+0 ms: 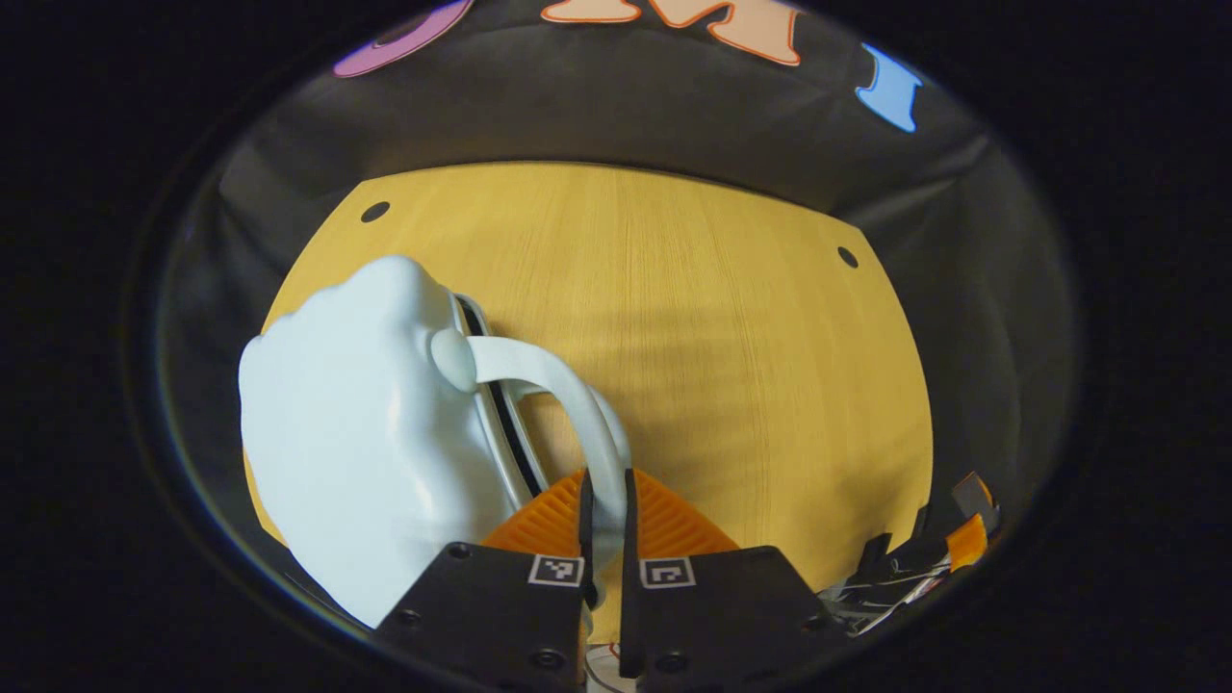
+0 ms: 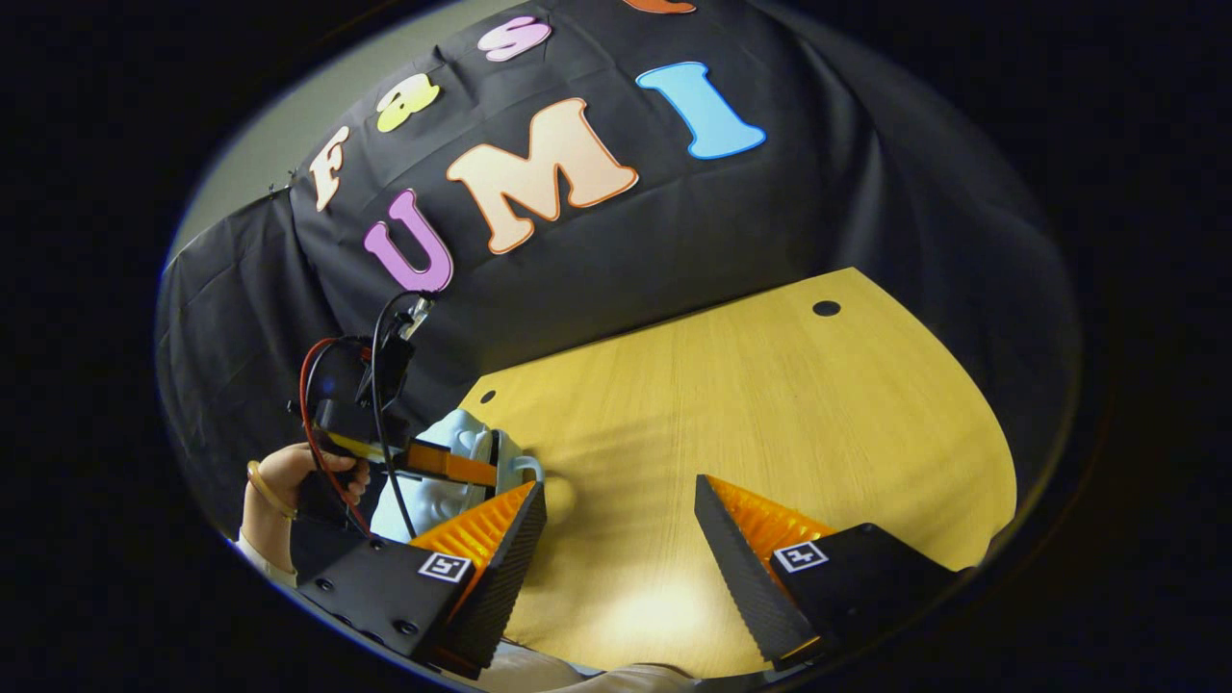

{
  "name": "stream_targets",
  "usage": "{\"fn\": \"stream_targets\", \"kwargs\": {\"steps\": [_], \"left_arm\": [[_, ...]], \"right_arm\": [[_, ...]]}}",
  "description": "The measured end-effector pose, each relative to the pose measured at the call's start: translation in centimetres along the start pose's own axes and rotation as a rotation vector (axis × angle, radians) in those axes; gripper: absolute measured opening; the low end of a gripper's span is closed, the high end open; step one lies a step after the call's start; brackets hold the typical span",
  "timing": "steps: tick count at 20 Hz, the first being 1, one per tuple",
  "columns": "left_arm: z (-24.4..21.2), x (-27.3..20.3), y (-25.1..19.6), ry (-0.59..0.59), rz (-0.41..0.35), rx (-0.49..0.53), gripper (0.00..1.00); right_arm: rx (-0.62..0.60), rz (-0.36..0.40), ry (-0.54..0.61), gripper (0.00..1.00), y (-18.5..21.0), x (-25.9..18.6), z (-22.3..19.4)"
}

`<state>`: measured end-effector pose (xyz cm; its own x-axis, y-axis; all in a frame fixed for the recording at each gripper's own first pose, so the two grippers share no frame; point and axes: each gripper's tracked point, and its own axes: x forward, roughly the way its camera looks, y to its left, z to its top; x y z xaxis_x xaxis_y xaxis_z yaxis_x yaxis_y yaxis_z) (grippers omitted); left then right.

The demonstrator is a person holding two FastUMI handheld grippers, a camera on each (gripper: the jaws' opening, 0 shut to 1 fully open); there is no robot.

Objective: First open the suitcase, pack the skin care products into it, and then close the suitcase.

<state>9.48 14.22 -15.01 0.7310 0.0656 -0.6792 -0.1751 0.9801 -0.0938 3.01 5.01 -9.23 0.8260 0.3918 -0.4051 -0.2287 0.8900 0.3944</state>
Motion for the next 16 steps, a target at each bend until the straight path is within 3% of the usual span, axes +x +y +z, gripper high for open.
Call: {"fn": "stream_targets", "kwargs": {"steps": [2,6,8,10,13,16], "left_arm": [[0.0,-0.5,0.2,-0.009,0.038,0.057,0.16],[1.8,-3.1,0.0,-0.140,0.121,0.190,0.33],[2.7,-4.9,-1.2,-0.229,0.127,0.216,0.61],[3.6,-6.7,-1.7,-0.319,0.145,0.225,0.77],[4.8,-8.7,-1.1,-0.459,0.210,0.228,0.82],[4.6,-9.1,-2.2,-0.511,0.177,0.205,0.82]], "right_arm": [[0.006,-0.025,-0.019,0.98,-0.7,-0.4,0.3],[0.023,-0.053,-0.039,0.98,-1.4,-0.9,0.6],[0.027,-0.058,-0.054,0.98,-1.4,-1.1,1.2],[0.026,-0.065,-0.061,0.98,-1.5,-1.2,1.5],[0.012,-0.065,-0.075,0.98,-1.0,-1.5,2.2],[-0.019,-0.065,-0.091,0.98,-0.5,-1.5,2.8]]}}
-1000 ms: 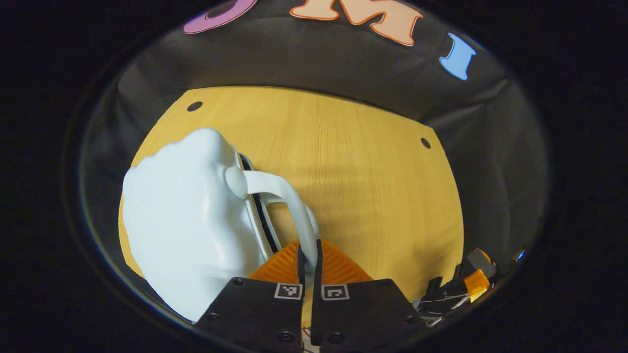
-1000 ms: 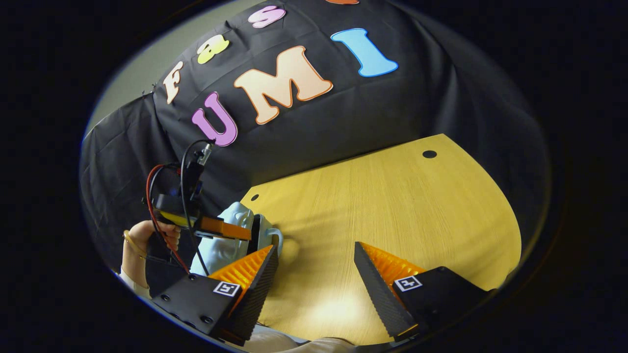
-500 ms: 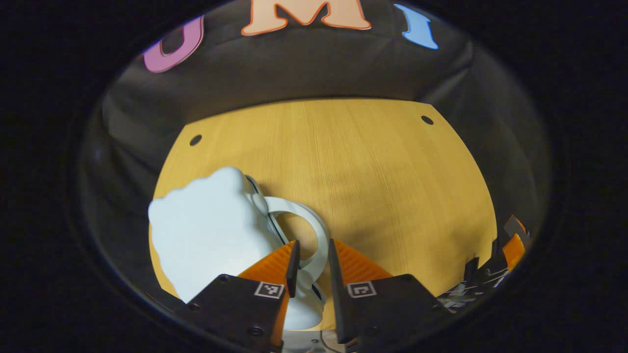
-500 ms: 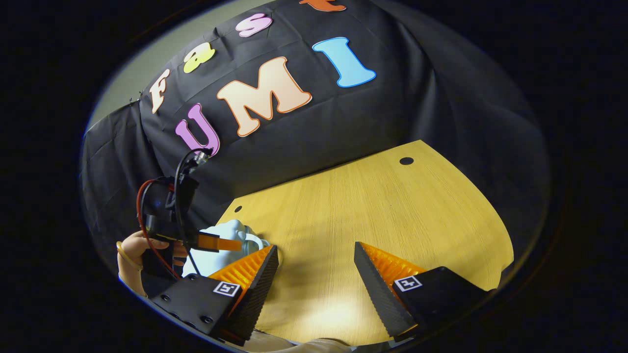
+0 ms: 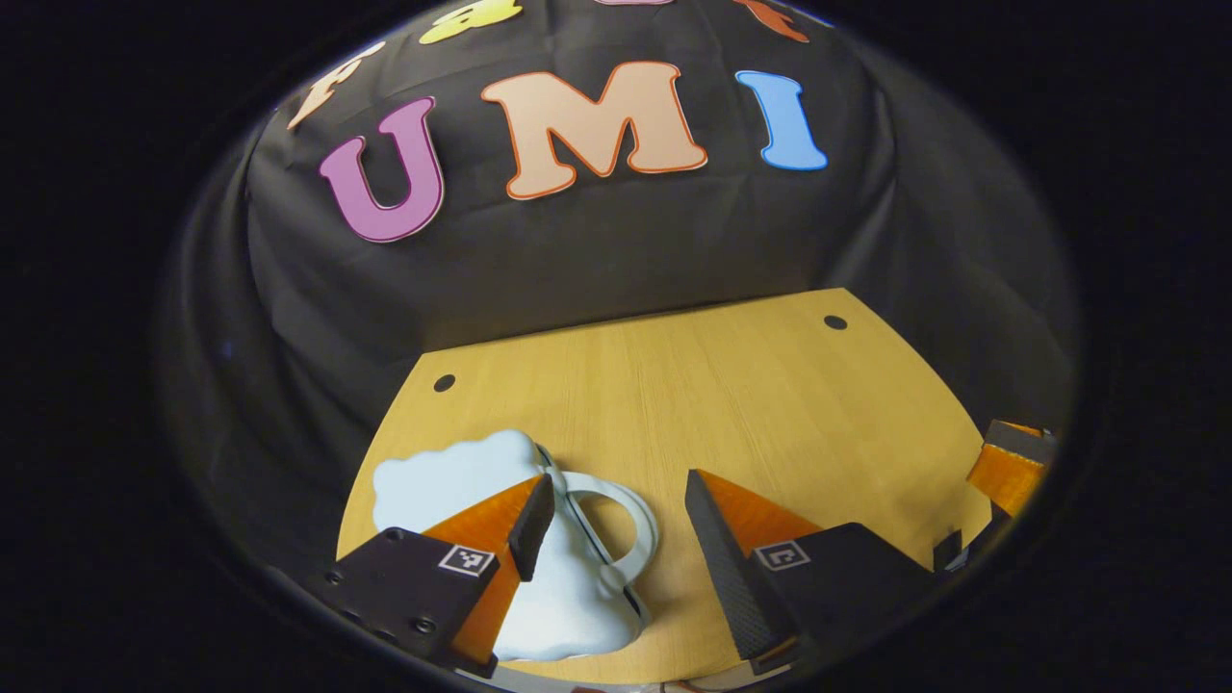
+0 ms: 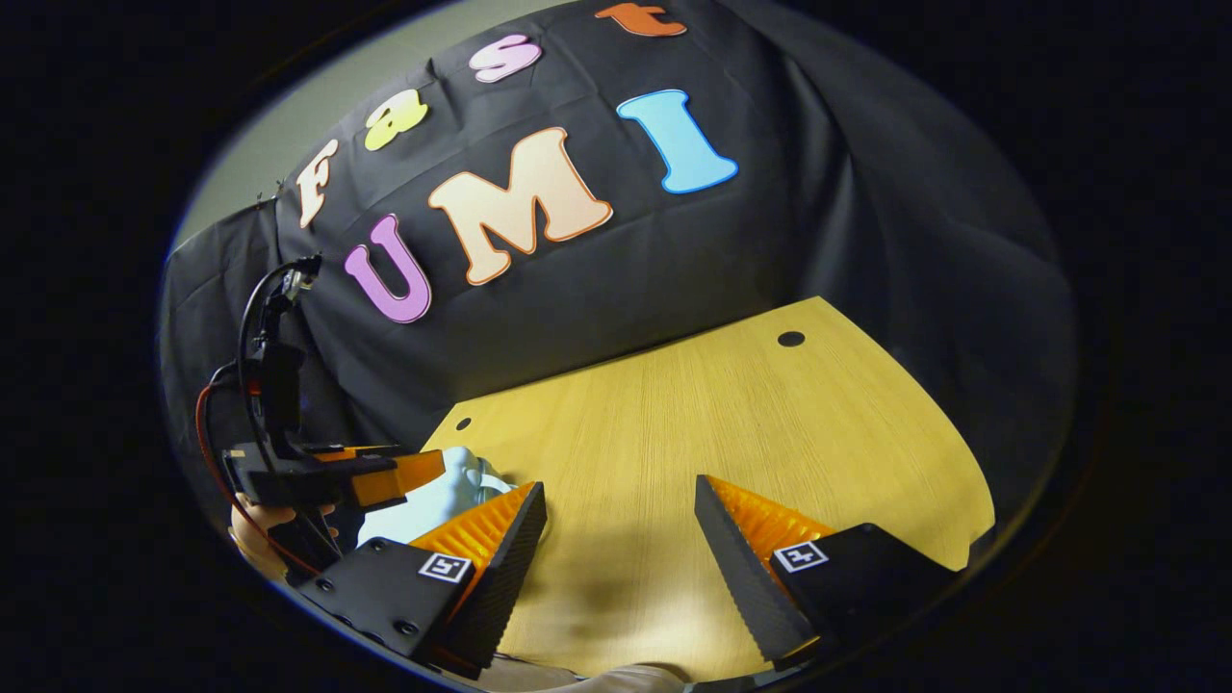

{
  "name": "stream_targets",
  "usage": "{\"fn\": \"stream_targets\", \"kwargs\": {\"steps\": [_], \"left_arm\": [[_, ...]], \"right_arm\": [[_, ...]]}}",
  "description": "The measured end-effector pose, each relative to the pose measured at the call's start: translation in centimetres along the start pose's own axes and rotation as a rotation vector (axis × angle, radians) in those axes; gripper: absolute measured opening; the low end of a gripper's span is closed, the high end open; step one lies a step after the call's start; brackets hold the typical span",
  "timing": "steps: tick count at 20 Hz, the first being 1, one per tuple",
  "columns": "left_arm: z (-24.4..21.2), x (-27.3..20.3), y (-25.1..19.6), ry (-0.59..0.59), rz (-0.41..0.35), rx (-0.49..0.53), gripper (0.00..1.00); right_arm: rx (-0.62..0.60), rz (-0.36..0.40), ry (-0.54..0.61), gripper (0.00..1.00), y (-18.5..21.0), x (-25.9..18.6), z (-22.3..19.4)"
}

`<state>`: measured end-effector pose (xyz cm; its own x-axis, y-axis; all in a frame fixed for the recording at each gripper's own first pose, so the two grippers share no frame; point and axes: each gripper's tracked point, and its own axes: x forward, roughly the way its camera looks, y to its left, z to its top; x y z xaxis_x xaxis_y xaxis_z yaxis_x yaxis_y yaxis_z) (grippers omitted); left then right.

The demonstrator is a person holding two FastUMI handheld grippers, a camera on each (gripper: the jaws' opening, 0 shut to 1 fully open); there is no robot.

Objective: First open the suitcase, pack the skin care products into it, and then close the suitcase.

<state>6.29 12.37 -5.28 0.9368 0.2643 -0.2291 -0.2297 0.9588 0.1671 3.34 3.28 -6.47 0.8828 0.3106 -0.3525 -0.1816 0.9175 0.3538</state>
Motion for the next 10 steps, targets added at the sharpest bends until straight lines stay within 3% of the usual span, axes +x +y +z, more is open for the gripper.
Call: {"fn": "stream_targets", "kwargs": {"steps": [10], "left_arm": [[-5.2,0.9,0.1,0.092,-0.018,0.035,0.83]], "right_arm": [[-0.022,0.014,0.001,0.98,1.5,0.5,-0.5]]}}
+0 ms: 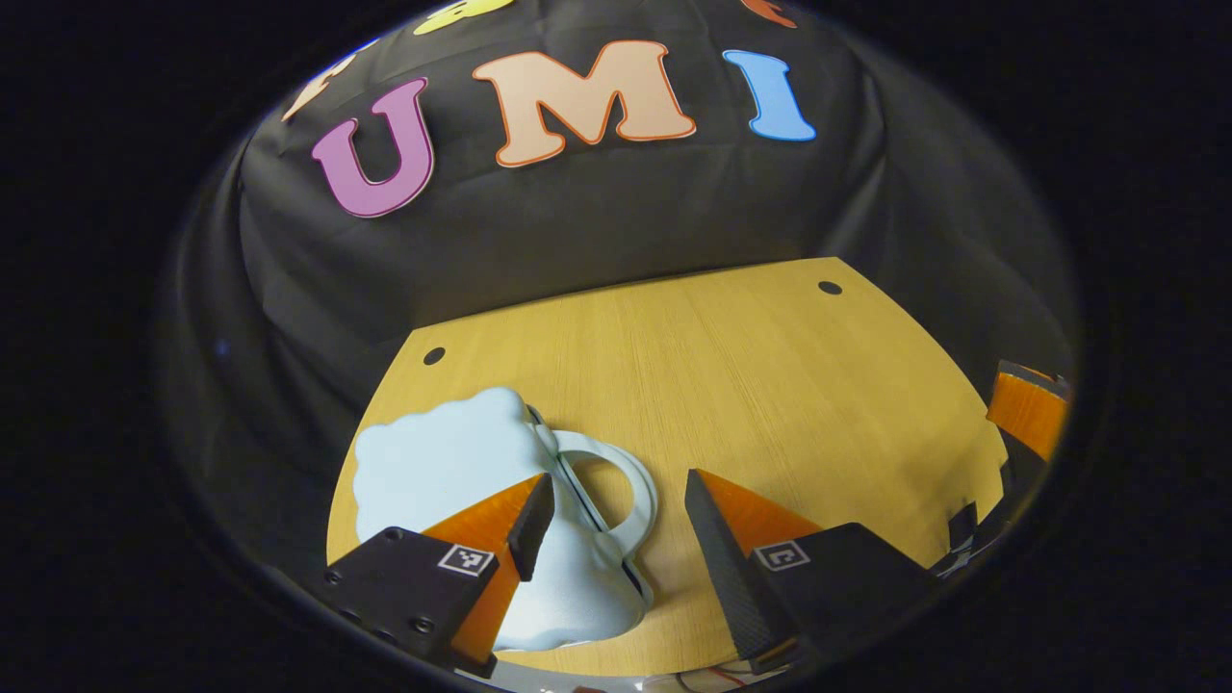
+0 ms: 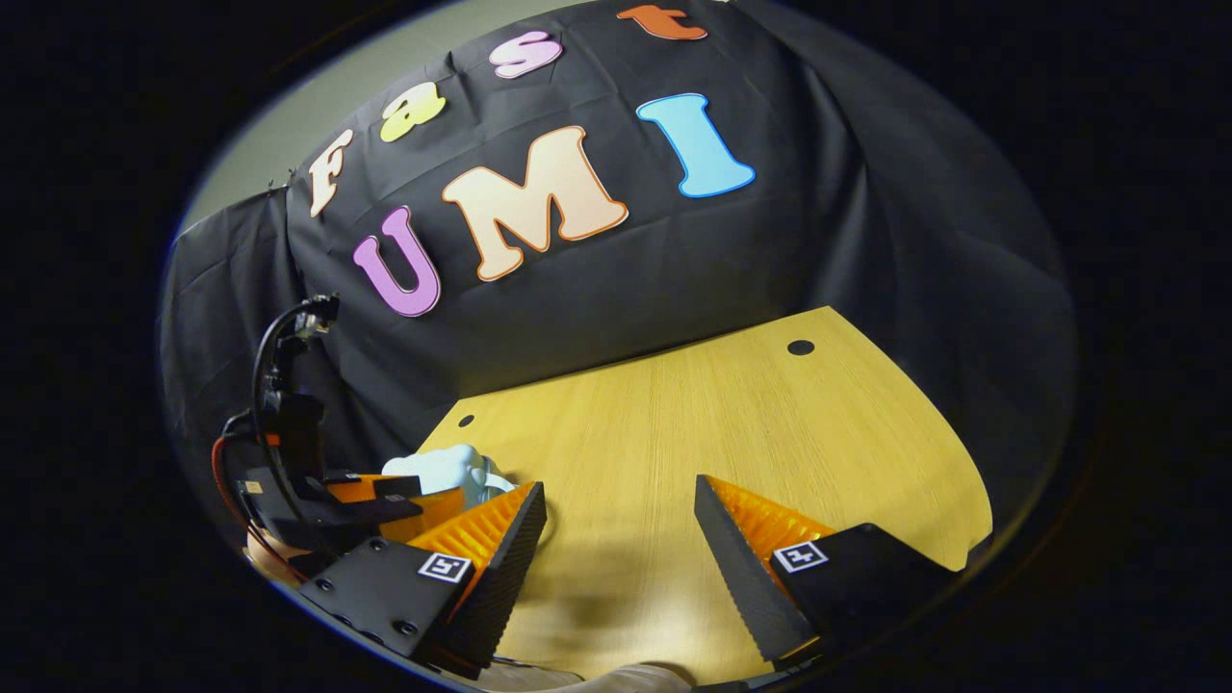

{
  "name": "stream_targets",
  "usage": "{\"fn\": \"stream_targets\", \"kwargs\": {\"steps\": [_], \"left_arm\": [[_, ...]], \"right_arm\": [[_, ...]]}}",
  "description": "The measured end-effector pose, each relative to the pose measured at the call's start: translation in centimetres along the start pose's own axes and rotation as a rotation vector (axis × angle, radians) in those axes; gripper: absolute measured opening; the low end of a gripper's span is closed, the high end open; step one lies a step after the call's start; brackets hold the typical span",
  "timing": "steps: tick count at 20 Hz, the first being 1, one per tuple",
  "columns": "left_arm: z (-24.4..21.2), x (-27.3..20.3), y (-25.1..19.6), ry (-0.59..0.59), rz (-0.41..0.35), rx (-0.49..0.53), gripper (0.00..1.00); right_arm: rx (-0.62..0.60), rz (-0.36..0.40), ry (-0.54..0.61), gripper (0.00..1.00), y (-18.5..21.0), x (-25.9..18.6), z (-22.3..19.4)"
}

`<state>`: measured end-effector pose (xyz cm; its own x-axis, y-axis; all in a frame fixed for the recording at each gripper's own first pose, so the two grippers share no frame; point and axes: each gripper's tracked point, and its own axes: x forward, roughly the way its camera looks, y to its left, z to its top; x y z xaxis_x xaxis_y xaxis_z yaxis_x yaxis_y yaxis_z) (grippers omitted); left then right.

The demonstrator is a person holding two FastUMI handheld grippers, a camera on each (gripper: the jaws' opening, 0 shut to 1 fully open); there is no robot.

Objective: First open the suitcase, pack the skin care products into it, and then close the suitcase.

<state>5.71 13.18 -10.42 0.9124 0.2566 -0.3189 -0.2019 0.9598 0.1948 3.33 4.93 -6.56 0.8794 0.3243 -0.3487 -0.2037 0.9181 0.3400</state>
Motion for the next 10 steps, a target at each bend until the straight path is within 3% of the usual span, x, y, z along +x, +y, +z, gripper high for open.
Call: {"fn": "stream_targets", "kwargs": {"steps": [10], "left_arm": [[0.11,0.65,0.53,0.018,-0.040,0.032,0.83]], "right_arm": [[-0.004,-0.058,0.005,0.98,0.43,-0.05,-0.98]]}}
